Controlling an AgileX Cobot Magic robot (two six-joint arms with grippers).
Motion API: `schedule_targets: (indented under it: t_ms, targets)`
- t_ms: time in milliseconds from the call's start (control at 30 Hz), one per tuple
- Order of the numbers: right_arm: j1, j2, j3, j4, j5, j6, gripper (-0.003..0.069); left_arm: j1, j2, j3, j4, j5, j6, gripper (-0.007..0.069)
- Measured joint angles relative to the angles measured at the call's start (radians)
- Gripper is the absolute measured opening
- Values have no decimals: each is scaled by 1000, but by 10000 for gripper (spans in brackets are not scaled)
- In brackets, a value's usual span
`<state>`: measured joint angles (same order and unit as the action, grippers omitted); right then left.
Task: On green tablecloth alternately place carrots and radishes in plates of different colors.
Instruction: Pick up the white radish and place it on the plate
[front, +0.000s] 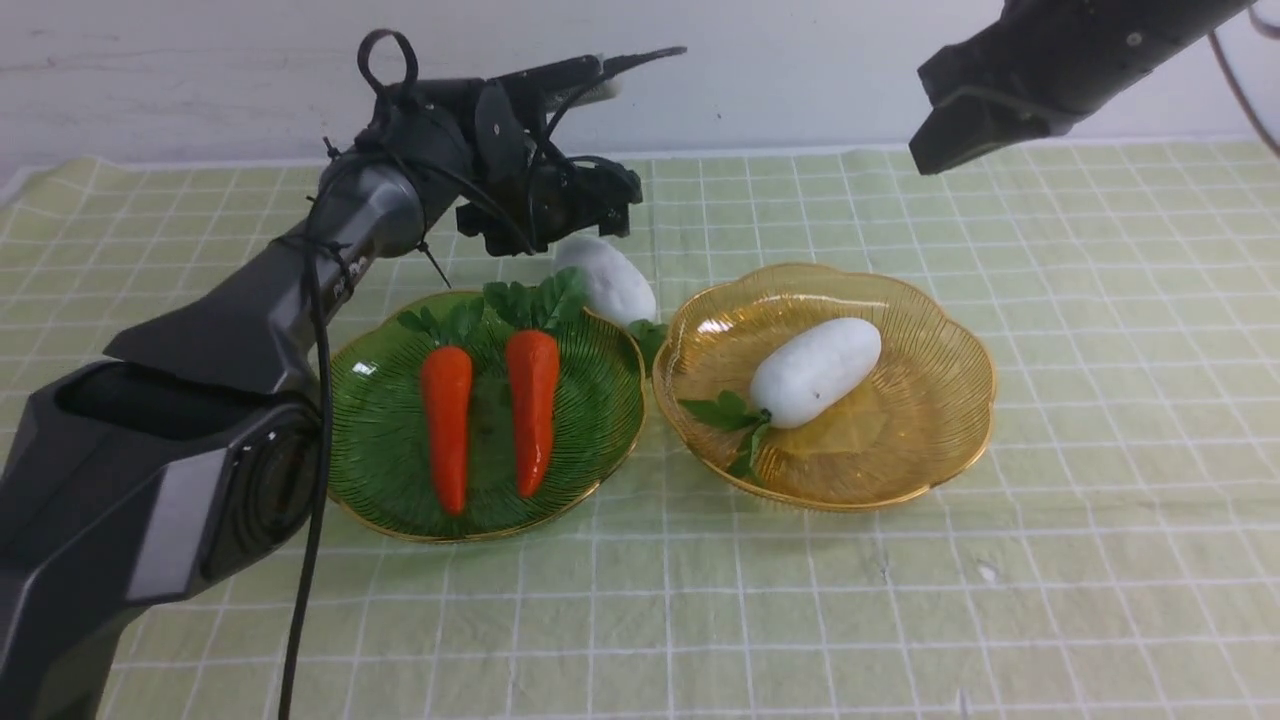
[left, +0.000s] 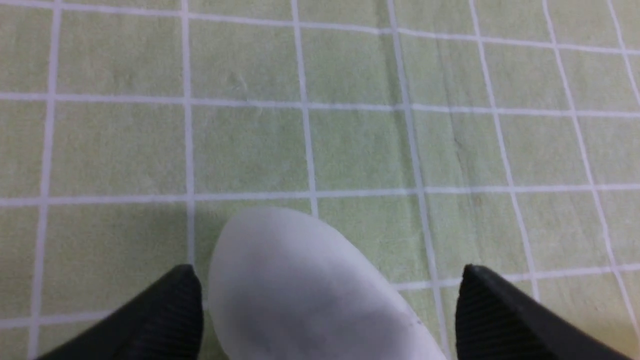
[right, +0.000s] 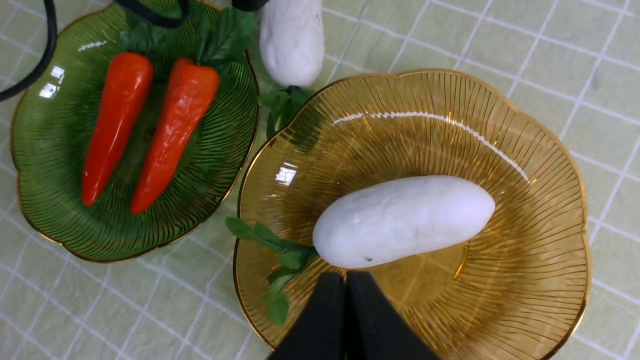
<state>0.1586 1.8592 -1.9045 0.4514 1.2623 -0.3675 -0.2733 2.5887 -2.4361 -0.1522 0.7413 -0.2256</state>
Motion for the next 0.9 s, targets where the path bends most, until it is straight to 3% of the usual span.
schedule_targets:
  t_ms: [533,900]
  targets:
    - [0,0,10,1,-2,-18,-14,0,45,-22,-132,-32,78,503]
    - [0,0,10,1,-3,-16,-14,18,-22,-237,-30,190,81,498]
